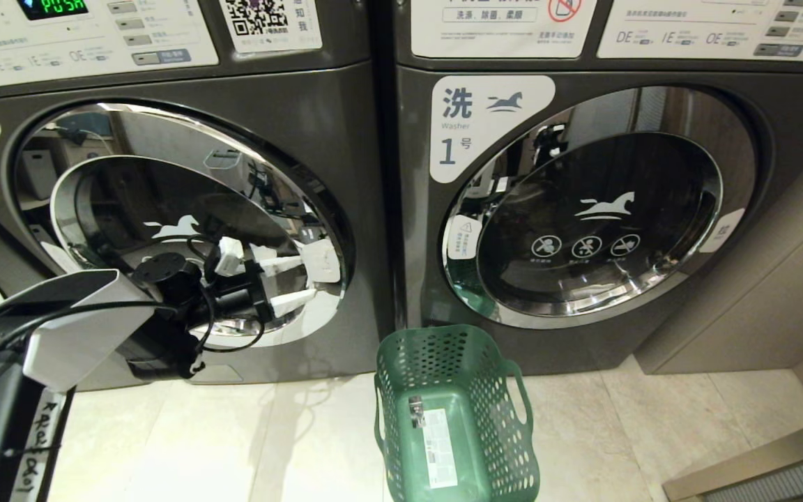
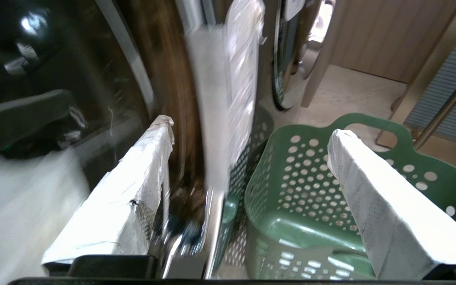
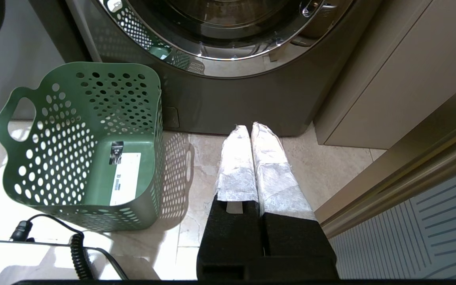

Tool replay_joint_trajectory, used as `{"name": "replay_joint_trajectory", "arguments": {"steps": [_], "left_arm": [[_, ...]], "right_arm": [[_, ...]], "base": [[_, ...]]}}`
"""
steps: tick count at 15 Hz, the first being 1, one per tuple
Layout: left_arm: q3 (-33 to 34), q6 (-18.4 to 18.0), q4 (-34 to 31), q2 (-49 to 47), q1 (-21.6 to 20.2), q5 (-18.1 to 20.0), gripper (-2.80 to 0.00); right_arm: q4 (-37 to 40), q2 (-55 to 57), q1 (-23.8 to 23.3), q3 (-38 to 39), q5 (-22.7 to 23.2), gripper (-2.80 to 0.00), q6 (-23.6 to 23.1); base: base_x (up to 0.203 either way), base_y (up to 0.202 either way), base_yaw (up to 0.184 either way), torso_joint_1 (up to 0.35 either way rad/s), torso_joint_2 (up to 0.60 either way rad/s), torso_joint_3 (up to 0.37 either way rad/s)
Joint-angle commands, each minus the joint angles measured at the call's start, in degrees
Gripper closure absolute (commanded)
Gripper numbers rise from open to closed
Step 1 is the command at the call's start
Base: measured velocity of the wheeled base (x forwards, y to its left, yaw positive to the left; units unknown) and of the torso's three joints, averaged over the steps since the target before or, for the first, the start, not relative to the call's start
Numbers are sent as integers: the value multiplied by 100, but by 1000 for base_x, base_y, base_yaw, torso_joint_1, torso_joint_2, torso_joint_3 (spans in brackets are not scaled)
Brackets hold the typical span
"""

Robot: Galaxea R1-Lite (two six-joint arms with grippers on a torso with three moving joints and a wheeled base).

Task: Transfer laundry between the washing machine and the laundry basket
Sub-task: Open the lid of the washing machine

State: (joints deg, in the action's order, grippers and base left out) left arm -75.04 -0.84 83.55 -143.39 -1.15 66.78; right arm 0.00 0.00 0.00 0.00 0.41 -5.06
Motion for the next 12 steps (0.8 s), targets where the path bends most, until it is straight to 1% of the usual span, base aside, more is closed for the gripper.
{"name": "replay_joint_trajectory", "arguments": {"steps": [1, 5, 7, 8, 10, 12], "left_arm": [[191, 12, 114, 93, -184, 19, -280], [461, 23, 177, 275, -371, 43, -280], [875, 30, 286, 532, -393, 52, -280], [1226, 30, 335, 820, -397, 56, -280], [2250, 31, 379, 1683, -419, 60, -280], [3537, 33, 394, 2765, -462, 61, -280]], "right_arm": [[0, 9, 0, 0, 2, 0, -4], [0, 9, 0, 0, 2, 0, -4], [0, 9, 0, 0, 2, 0, -4], [0, 9, 0, 0, 2, 0, -4], [0, 9, 0, 0, 2, 0, -4], [0, 9, 0, 0, 2, 0, -4]], "base": [[0, 0, 0, 0, 0, 0], [0, 0, 0, 0, 0, 0], [0, 0, 0, 0, 0, 0], [0, 0, 0, 0, 0, 0], [0, 0, 0, 0, 0, 0], [0, 0, 0, 0, 0, 0]]}}
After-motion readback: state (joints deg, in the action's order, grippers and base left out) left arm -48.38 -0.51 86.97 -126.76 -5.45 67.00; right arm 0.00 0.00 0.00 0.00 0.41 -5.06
